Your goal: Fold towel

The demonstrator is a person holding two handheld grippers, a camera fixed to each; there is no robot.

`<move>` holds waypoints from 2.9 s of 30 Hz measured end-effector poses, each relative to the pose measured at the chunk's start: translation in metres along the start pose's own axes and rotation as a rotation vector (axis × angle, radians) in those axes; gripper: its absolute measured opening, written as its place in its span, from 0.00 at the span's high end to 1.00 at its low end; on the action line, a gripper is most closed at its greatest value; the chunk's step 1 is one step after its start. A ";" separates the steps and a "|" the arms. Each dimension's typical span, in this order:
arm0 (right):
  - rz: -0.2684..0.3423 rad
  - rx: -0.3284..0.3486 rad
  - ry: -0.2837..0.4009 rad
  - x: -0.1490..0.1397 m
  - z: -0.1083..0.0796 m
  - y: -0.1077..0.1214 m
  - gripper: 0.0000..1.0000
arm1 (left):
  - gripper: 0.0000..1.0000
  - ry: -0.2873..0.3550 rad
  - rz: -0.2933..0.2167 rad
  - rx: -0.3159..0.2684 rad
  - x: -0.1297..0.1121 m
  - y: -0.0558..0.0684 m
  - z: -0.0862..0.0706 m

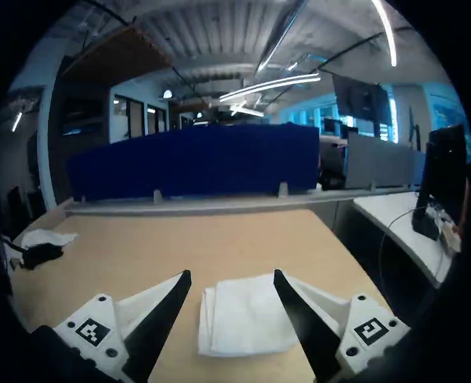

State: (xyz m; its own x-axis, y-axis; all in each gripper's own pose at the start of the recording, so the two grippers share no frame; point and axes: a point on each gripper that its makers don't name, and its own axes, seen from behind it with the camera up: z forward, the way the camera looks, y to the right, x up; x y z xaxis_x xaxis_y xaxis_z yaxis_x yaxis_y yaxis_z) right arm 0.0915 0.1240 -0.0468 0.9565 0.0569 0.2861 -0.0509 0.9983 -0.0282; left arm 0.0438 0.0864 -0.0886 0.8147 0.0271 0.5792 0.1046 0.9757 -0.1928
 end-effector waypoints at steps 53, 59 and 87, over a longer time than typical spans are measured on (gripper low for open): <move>-0.069 0.007 0.278 0.081 0.000 -0.148 0.00 | 0.10 0.535 0.004 0.152 0.119 -0.078 -0.021; -0.078 0.002 0.278 0.064 0.003 -0.151 0.00 | 0.10 0.545 0.015 0.154 0.105 -0.079 -0.013; -0.098 0.027 0.253 0.038 0.015 -0.150 0.00 | 0.10 0.579 0.059 0.200 0.026 -0.101 0.059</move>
State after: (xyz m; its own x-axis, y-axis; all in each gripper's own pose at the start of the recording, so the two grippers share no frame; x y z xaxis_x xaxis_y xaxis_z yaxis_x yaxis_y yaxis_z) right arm 0.1308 -0.0231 -0.0171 0.9984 -0.0411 0.0379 0.0406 0.9991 0.0143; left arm 0.0207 0.0014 -0.0080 0.9992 0.0149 0.0372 -0.0139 0.9996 -0.0264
